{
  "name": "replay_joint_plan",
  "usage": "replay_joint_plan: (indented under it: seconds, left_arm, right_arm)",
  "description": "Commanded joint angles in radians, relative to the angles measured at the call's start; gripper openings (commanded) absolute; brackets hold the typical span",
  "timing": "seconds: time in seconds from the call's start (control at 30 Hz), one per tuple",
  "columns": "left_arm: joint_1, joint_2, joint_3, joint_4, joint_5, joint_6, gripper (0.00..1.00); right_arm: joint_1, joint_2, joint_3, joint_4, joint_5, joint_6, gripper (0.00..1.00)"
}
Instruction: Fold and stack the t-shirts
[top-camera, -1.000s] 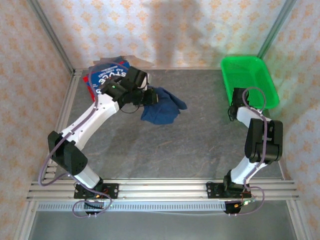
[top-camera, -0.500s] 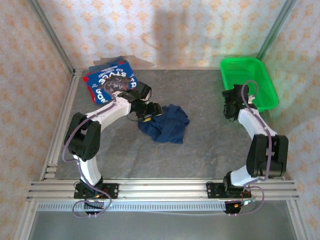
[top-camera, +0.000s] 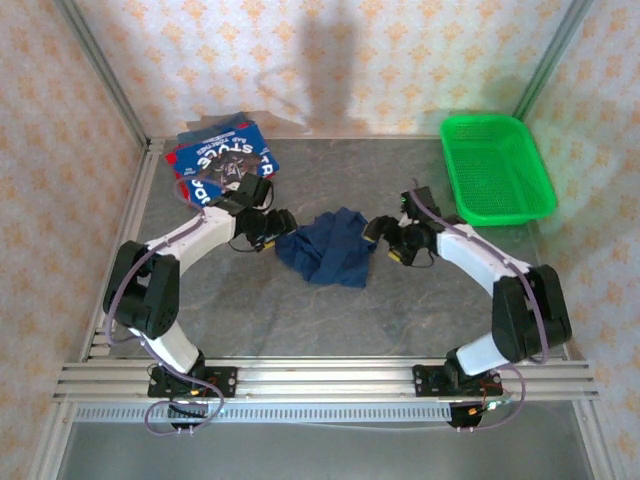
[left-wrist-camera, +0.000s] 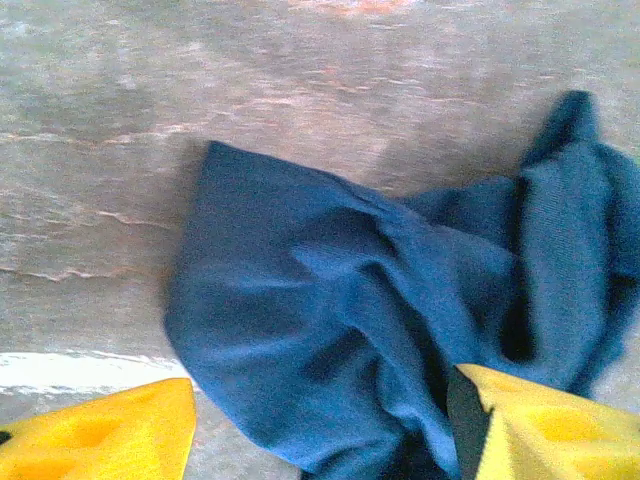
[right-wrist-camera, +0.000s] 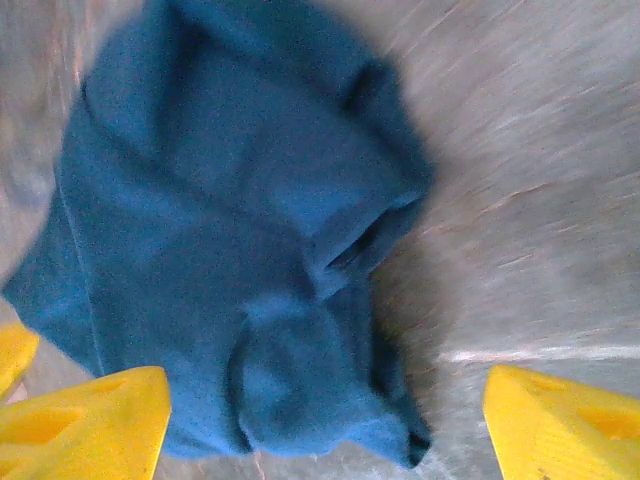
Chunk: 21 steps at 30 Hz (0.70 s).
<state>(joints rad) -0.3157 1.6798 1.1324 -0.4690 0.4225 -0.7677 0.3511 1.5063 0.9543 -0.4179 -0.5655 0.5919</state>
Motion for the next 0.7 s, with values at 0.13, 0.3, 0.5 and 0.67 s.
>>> replay_joint_plan:
  seconds: [0.13, 0.3, 0.5, 0.67]
  left_arm:
    - [0.013, 0.071, -0.004, 0.184, 0.028, -0.070, 0.61]
    - [0.016, 0.121, 0.013, 0.160, 0.009, -0.070, 0.53]
    - [0.017, 0.162, 0.015, 0.167, -0.022, -0.075, 0.50]
    - [0.018, 0.153, -0.019, 0.170, -0.057, -0.084, 0.44]
  right_arm:
    - [0.116, 0.137, 0.145, 0.055, -0.052, -0.087, 0.75]
    - [0.152, 0.227, 0.220, -0.012, -0.011, -0.113, 0.67]
    - [0.157, 0.215, 0.240, 0.016, 0.008, -0.079, 0.64]
    - [0.181, 0.184, 0.345, -0.066, 0.002, -0.118, 0.64]
